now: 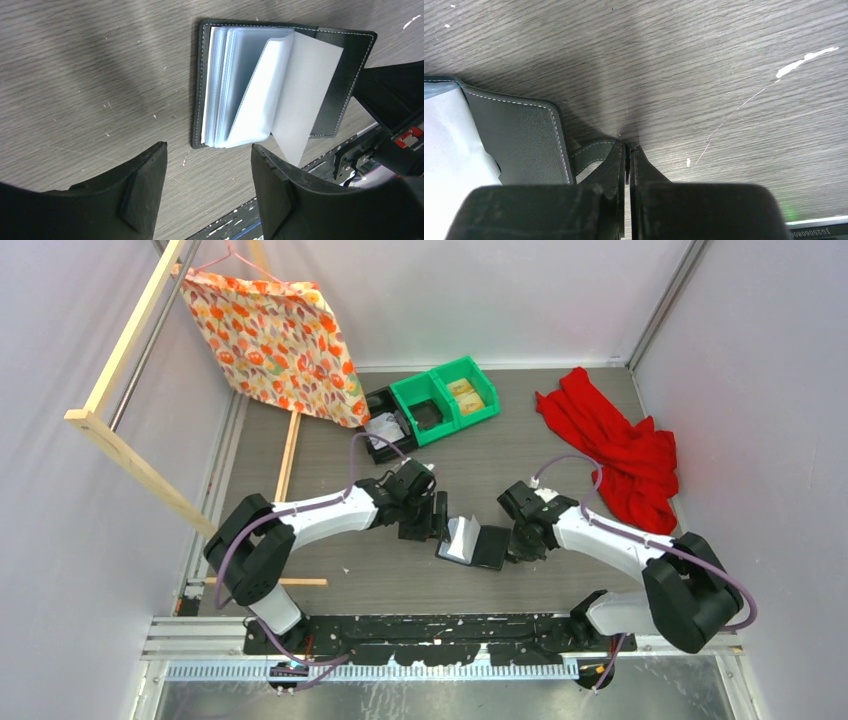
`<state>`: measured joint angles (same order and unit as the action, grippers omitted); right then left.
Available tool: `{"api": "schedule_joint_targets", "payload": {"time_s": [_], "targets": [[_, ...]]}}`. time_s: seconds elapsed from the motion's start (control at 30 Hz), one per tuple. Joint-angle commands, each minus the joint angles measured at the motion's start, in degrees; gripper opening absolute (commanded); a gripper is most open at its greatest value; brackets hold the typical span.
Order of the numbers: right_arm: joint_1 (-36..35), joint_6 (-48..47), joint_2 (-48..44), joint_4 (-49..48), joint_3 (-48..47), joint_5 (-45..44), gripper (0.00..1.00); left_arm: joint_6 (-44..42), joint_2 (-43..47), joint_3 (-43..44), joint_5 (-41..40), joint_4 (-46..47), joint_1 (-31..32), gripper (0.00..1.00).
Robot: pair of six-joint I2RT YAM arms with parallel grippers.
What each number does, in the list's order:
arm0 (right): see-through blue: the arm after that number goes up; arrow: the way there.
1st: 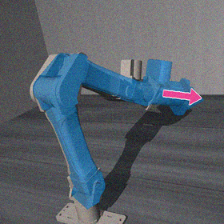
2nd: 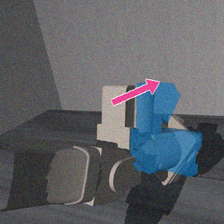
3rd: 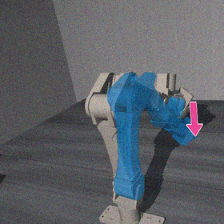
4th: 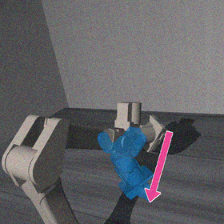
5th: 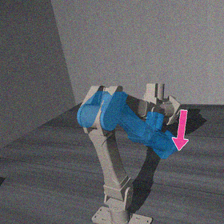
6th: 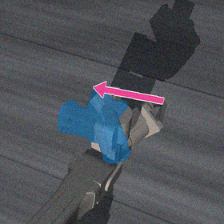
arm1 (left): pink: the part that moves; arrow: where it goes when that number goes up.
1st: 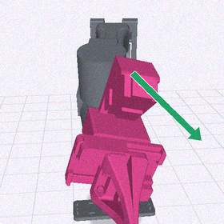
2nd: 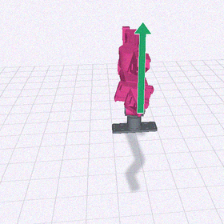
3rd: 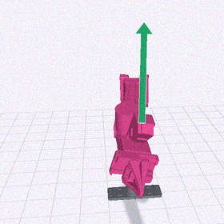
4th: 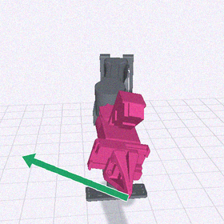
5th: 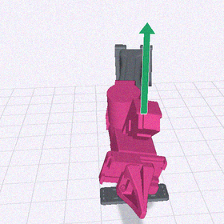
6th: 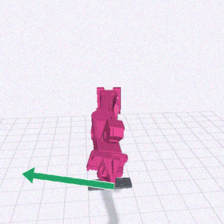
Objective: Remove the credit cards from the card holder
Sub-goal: Open the card holder at the center of the board.
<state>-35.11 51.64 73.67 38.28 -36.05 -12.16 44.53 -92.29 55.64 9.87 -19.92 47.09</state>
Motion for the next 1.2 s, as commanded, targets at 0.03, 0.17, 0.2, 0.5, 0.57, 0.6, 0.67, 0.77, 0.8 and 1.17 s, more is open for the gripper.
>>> {"api": "schedule_joint_targets", "payload": {"time_s": [0.03,0.17,0.2,0.5,0.57,0.6,0.67,0.77,0.8,1.17], "targets": [[0.27,1.34,3.59,-0.80,-0.83,-3.03,0.01,-0.08,-1.05,3.46,0.32,0.66,-0.25,0.63],[0.23,1.82,3.98,-1.76,-0.49,-2.69,0.01,-1.04,-0.58,4.34,0.61,0.68,0.01,0.61],[0.23,1.86,4.19,-1.80,-0.51,-2.69,0.01,-1.25,-0.23,4.45,0.89,1.14,0.09,0.61],[0.32,2.16,4.89,-3.61,0.11,-1.11,0.01,-0.90,-1.52,5.07,6.54,6.72,0.55,0.55],[0.35,1.92,5.01,-3.89,0.11,-0.86,0.01,-0.12,-2.09,4.84,6.33,7.60,0.55,0.55],[0.31,1.87,4.96,-3.91,0.06,-0.77,0.01,0.15,-2.42,4.78,6.23,8.14,0.55,0.55],[0.37,1.82,4.71,-3.92,0.09,-0.76,0.01,0.44,-3.29,5.04,6.88,9.17,0.55,0.55],[0.36,1.84,4.35,-3.92,0.20,-0.76,0.01,1.18,-5.49,5.54,8.69,11.43,0.55,0.55],[0.37,1.88,4.24,-3.92,0.20,-0.76,0.01,1.39,-6.31,5.84,9.06,12.11,0.55,0.54],[0.46,1.89,3.41,-4.18,0.47,-0.53,0.01,7.64,-9.32,3.42,17.65,26.08,0.55,0.47]]}}
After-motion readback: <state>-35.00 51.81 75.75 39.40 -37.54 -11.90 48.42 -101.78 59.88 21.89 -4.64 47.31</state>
